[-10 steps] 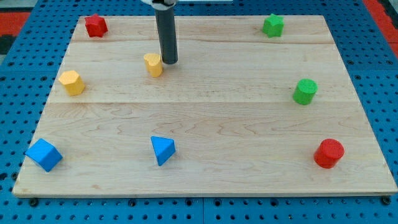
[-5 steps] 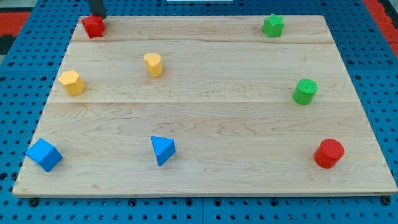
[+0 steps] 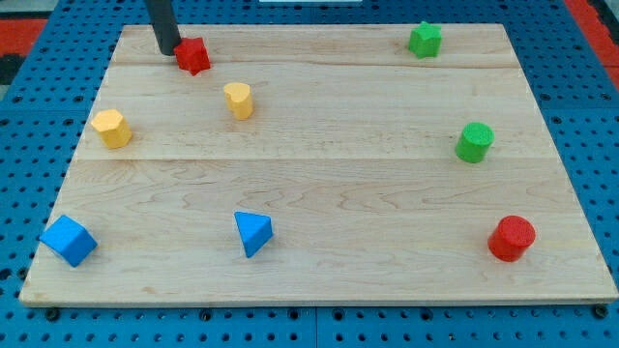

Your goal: Make a group of red star with yellow blocks closer to each other

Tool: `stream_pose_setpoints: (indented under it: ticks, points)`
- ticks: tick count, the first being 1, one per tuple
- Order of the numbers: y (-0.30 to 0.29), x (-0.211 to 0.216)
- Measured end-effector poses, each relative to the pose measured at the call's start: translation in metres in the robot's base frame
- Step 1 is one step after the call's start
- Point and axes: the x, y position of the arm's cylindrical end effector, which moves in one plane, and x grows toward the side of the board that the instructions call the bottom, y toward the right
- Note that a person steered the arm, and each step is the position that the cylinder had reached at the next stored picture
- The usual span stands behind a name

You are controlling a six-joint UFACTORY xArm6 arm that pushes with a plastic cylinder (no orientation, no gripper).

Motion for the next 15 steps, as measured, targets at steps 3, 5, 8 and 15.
stream_pose_setpoints:
  ticks: [3,5,8,15]
  points:
    - [0.050,0.022]
    - [0.058,0.048]
    - [-0.109,0.124]
    - [0.007,0.133]
